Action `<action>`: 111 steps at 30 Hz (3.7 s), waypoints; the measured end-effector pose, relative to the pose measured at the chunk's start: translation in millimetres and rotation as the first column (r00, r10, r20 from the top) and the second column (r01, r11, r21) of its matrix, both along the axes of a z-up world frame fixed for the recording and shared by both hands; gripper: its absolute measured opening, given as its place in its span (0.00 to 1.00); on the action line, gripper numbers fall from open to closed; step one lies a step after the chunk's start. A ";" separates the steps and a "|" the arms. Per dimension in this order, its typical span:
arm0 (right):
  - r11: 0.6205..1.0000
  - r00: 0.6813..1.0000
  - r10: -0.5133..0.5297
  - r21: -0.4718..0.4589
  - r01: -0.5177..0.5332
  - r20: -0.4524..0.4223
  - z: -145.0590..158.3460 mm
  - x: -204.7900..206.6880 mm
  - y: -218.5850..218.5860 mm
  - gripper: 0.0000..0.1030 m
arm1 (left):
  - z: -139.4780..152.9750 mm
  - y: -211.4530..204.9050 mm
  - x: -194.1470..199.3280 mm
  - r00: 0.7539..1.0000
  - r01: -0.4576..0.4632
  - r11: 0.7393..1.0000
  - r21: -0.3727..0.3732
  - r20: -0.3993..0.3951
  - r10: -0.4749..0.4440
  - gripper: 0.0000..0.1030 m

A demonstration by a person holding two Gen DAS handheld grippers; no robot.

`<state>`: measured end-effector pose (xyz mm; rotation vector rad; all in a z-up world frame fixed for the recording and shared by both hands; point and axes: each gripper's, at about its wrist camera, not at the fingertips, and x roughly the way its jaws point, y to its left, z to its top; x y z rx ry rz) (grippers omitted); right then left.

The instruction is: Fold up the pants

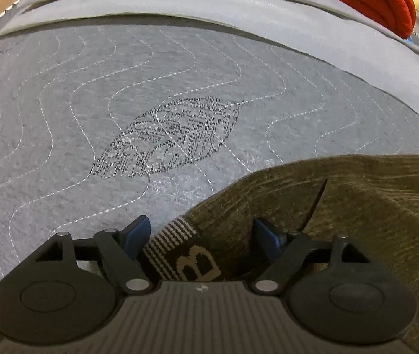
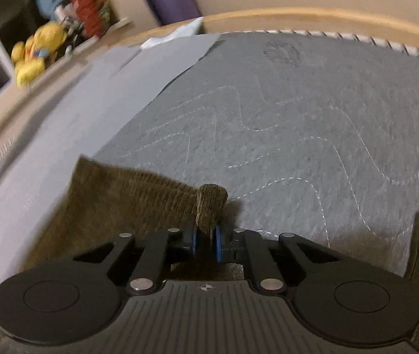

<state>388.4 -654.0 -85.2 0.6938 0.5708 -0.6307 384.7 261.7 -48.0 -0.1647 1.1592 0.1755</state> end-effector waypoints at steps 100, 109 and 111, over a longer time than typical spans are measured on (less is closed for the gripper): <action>0.772 0.803 0.569 -0.222 -0.596 -0.178 152.9 -212.5 125.1 0.51 | 123.1 -99.1 -94.2 0.927 0.217 0.974 0.058 0.300 -0.224 0.55; 0.723 0.770 0.627 -0.281 -0.631 -0.117 167.4 -188.1 153.4 0.29 | 93.7 -102.8 -40.1 0.945 0.174 0.980 0.092 0.265 -0.193 0.26; 0.720 0.763 0.637 -0.269 -0.640 -0.111 168.7 -180.2 158.7 0.29 | 89.2 -106.3 -29.2 0.945 0.175 0.979 0.106 0.261 -0.197 0.26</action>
